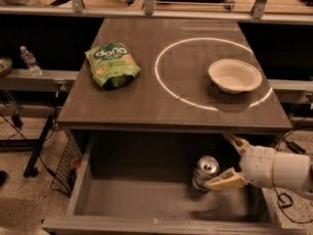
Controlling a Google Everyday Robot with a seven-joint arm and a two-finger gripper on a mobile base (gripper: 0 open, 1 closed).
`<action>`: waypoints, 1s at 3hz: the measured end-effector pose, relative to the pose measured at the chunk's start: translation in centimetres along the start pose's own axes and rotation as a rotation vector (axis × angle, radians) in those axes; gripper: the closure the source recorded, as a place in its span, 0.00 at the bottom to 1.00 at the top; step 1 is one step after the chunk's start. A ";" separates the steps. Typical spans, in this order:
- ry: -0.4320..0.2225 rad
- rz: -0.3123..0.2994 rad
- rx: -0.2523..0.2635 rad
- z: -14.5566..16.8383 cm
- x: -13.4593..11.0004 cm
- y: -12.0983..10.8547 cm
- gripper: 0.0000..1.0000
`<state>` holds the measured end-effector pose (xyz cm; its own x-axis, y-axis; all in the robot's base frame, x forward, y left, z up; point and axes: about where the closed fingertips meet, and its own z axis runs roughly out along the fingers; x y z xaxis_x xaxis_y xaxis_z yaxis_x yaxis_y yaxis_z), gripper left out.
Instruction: Place 7up can into top drawer
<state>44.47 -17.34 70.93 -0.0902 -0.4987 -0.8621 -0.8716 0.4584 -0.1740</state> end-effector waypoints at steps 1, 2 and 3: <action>0.083 0.001 -0.002 -3.2 0.0 -0.8 0.31; 0.139 0.003 -0.009 -4.8 0.5 -0.9 0.54; 0.206 0.015 -0.016 -6.6 1.7 -0.7 0.78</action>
Offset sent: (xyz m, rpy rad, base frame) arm -0.0252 -0.0651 0.0265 -0.1773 0.1059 -0.0318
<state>41.71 -23.36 72.75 -0.1988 -0.6324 -0.7487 -0.8766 0.4563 -0.1527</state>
